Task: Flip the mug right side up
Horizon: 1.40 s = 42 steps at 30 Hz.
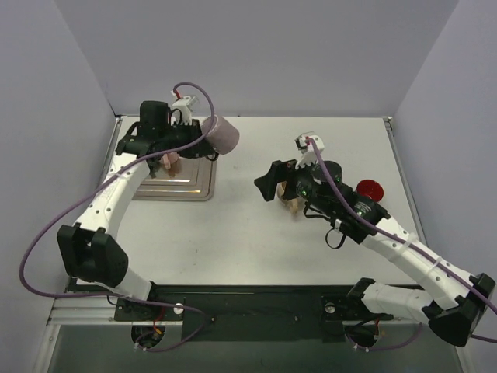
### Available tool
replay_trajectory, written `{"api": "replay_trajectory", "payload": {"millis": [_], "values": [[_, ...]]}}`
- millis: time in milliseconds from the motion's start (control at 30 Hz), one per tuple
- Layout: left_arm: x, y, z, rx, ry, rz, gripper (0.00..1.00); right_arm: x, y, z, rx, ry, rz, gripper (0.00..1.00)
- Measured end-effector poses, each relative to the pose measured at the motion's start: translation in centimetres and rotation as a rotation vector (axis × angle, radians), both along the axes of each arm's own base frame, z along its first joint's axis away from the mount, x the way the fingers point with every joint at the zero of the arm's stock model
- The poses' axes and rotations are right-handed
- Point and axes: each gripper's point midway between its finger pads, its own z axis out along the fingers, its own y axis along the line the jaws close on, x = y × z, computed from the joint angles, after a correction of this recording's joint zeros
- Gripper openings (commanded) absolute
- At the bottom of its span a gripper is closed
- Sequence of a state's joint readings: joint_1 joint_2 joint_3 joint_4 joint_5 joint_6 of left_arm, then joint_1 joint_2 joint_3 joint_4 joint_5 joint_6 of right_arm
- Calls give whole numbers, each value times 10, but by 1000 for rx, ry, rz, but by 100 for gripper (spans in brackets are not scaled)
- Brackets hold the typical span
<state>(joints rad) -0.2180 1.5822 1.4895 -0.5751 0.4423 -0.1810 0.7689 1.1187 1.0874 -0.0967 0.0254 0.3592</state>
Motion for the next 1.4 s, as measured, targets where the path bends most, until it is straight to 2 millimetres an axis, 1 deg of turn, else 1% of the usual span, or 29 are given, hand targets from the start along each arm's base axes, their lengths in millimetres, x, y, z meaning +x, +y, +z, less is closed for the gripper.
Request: {"api": "replay_trajectory", "payload": {"millis": [67,100,200,233,300,333,367,400,433,500,533,567,600,633,667,700,767,800,833,900,933,967,1000,1033,1100,1167,1233,1300,1400], "values": [[-26,-26,40,-123,-31,-112,0,-8,8,20,145,-52,27,91],[-37,-34,55,-168,-40,-159,0,-10,10,29,198,-74,32,91],[-78,-63,88,-289,-26,-303,0,-12,20,64,374,-155,49,85],[-87,-69,94,-314,-20,-334,0,-11,23,74,426,-175,50,84],[-108,-83,105,-368,2,-405,0,-9,29,89,503,-195,56,76],[-117,-89,109,-390,14,-437,0,-7,33,95,537,-202,59,70],[-125,-95,111,-406,24,-469,0,-6,36,97,556,-203,60,67],[-132,-99,112,-416,37,-490,0,-4,39,99,577,-201,67,60],[-139,-104,112,-430,54,-512,0,-3,42,99,585,-196,67,57],[-145,-109,111,-457,70,-528,0,0,44,95,587,-177,61,33],[-144,-110,109,-465,77,-522,0,-1,48,95,600,-161,74,1],[-143,-111,107,-473,79,-519,3,-2,49,99,610,-160,82,0],[-142,-112,105,-480,87,-511,45,-7,53,102,631,-148,103,0],[-141,-113,104,-488,102,-505,77,-15,59,111,641,-159,150,0],[-145,-114,102,-492,120,-523,87,-18,61,112,634,-162,160,0],[-145,-114,100,-476,102,-533,87,-18,60,109,614,-152,152,0],[-144,-110,93,-415,78,-528,88,-10,52,99,541,-138,101,0],[-138,-104,90,-373,53,-502,88,-7,46,92,483,-123,72,0],[-126,-96,84,-316,17,-454,88,-5,40,83,418,-103,46,0],[-98,-70,71,-183,-65,-331,89,-3,26,68,300,-63,-1,0],[-83,-54,62,-111,-100,-265,89,-4,20,62,255,-45,-13,0],[-72,-40,54,-53,-121,-213,89,-7,14,54,202,-18,-20,0],[-59,-18,41,31,-143,-139,89,-10,9,43,149,13,-23,0],[-50,-2,29,95,-145,-84,90,-14,4,30,91,50,-23,0],[-34,35,4,229,-133,29,90,-21,-1,2,-20,125,-14,0],[-23,63,-15,316,-109,105,91,-31,-2,-35,-140,217,9,0],[-13,88,-34,384,-73,169,91,-42,-3,-78,-255,313,35,0],[-2,107,-52,433,-39,219,92,-55,-9,-120,-366,418,57,0],[10,125,-74,476,4,263,93,-73,-23,-168,-476,547,77,0]]}}
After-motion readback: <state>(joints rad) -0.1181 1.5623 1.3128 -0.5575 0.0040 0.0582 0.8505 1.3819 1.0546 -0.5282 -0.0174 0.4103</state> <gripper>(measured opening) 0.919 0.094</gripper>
